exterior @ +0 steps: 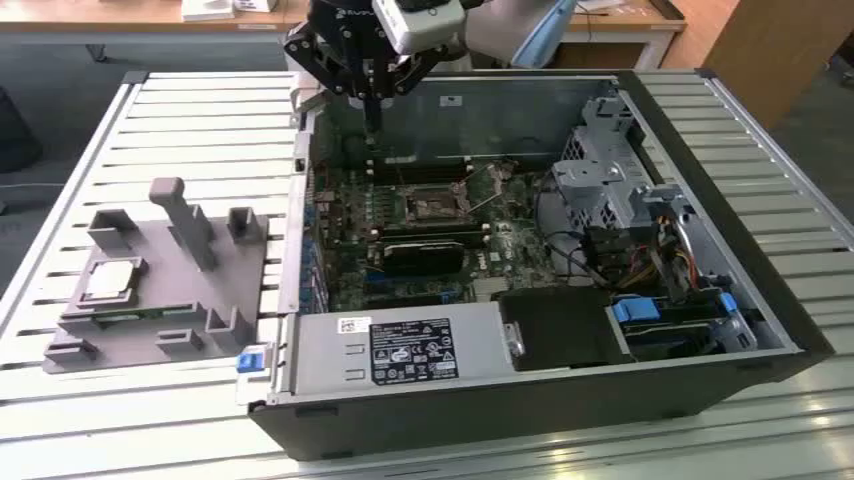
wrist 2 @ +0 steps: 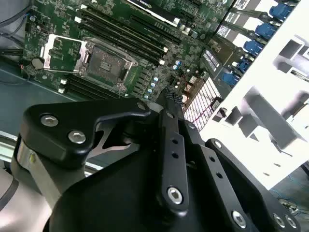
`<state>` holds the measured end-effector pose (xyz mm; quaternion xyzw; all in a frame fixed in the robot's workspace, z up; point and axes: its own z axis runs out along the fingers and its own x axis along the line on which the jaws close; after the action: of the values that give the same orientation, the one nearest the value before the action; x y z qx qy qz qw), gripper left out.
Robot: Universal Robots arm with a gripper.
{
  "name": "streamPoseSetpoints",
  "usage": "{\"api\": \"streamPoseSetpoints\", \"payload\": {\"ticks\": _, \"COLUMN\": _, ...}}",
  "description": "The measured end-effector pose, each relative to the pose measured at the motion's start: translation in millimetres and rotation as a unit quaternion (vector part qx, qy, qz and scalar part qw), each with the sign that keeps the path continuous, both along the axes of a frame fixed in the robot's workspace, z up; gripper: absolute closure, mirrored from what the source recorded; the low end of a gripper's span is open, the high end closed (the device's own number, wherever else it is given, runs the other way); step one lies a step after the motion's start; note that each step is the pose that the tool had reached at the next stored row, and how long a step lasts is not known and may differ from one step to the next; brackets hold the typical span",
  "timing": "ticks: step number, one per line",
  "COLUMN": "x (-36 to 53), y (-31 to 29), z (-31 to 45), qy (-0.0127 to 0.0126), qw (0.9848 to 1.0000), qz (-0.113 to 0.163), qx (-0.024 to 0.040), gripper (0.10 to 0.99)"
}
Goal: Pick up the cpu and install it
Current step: 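Reach for the cpu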
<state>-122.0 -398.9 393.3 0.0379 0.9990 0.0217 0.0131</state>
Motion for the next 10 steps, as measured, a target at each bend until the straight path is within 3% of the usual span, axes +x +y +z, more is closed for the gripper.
{"api": "streamPoseSetpoints", "payload": {"ticks": 10, "x": -2.7, "y": 0.0, "z": -0.1, "qy": -0.0001, "qw": 1.0, "qz": 0.0, "qx": 0.0, "gripper": 0.98}}
